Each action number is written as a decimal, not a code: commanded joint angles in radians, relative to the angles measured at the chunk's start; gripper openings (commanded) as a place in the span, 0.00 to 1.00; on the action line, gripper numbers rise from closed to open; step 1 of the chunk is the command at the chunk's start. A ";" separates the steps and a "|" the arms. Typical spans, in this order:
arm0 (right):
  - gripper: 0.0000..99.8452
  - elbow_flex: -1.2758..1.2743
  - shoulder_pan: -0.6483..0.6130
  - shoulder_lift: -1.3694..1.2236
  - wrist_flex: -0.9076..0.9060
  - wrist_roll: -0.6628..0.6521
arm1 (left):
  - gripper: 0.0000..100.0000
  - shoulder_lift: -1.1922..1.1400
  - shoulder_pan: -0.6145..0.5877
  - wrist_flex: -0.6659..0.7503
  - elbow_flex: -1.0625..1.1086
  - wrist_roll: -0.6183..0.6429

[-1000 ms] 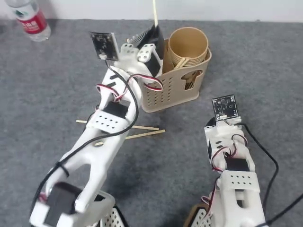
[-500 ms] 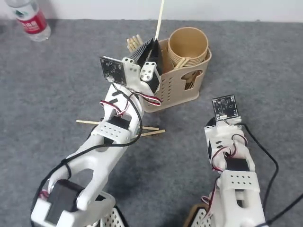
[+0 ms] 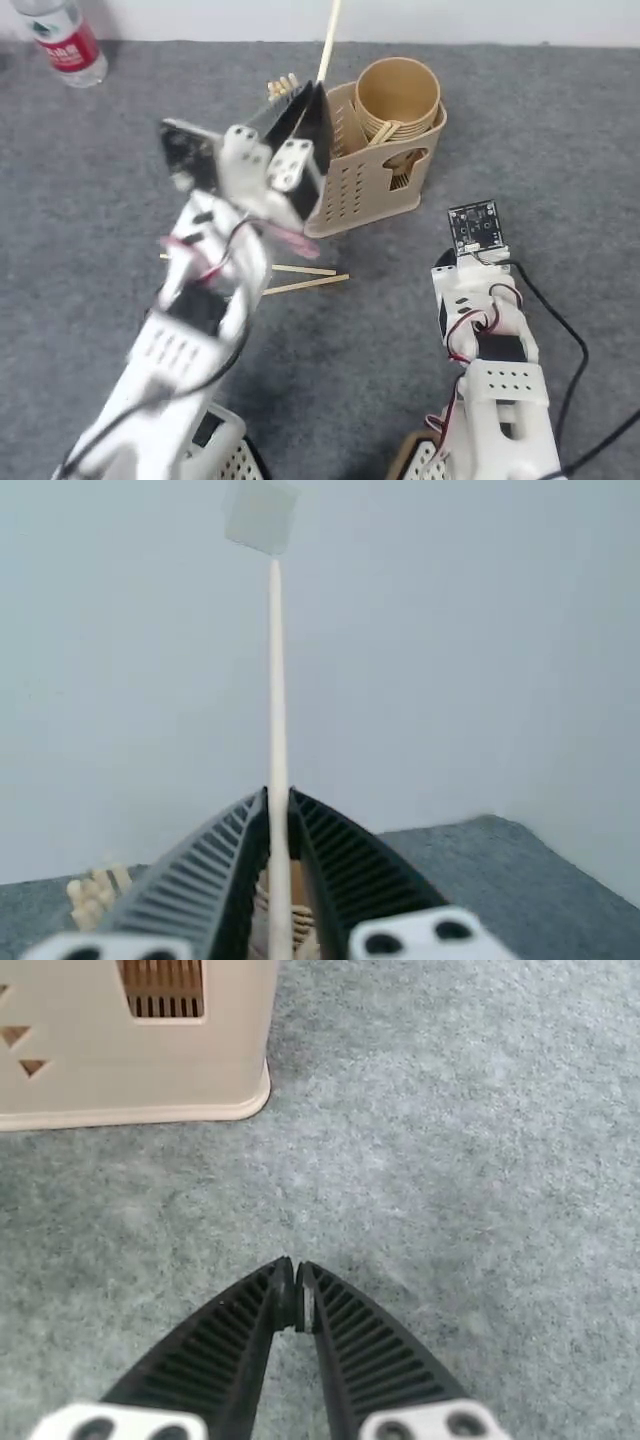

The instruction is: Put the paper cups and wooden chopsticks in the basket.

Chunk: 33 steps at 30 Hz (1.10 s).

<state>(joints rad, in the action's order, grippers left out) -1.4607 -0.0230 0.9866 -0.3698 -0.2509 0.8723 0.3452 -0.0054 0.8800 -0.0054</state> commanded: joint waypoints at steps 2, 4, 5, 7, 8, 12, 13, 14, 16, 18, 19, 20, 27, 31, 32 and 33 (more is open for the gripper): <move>0.01 0.180 0.042 0.018 -0.130 -0.005 | 0.01 0.273 0.087 -0.450 -0.104 -0.002; 0.01 0.298 0.088 0.018 -0.236 -0.002 | 0.01 0.292 0.100 -0.543 -0.116 -0.002; 0.01 0.353 0.099 0.018 -0.280 -0.002 | 0.01 0.293 0.109 -0.578 -0.119 -0.002; 0.01 0.445 0.104 0.013 -0.344 -0.002 | 0.01 0.293 0.124 -0.641 -0.120 -0.002; 0.01 0.486 0.094 0.008 -0.366 -0.002 | 0.01 0.293 0.135 -0.667 -0.119 -0.002; 0.01 0.580 -0.039 0.010 -0.415 -0.002 | 0.01 0.293 0.195 -0.744 -0.116 0.003; 0.01 0.583 -0.094 0.013 -0.410 -0.006 | 0.01 0.293 0.209 -0.750 -0.114 0.000; 0.01 0.585 -0.148 0.015 -0.403 -0.011 | 0.01 0.293 0.221 -0.752 -0.113 -0.002; 0.01 0.585 -0.234 0.008 -0.375 -0.011 | 0.01 0.292 0.235 -0.747 -0.113 -0.002; 0.01 0.575 -0.285 0.007 -0.332 -0.011 | 0.01 0.292 0.245 -0.747 -0.122 -0.003; 0.01 0.566 -0.298 0.007 -0.306 -0.011 | 0.01 0.293 0.250 -0.747 -0.122 -0.003; 0.01 0.559 -0.306 0.005 -0.282 -0.011 | 0.01 0.293 0.256 -0.747 -0.122 -0.003; 0.01 0.540 -0.315 0.005 -0.196 -0.012 | 0.01 0.293 0.310 -0.755 -0.111 -0.002; 0.01 0.546 -0.315 0.012 -0.194 -0.012 | 0.01 0.292 0.361 -0.763 -0.104 -0.002; 0.01 0.557 -0.315 0.013 -0.199 -0.012 | 0.01 0.292 0.368 -0.764 -0.099 -0.002; 0.01 0.569 -0.314 0.016 -0.205 -0.012 | 0.01 0.292 0.370 -0.766 -0.091 -0.002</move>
<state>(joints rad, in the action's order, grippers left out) -0.9390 -0.3345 0.9866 -0.5831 -0.2509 1.1515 0.6859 -0.7587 0.8002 -0.0054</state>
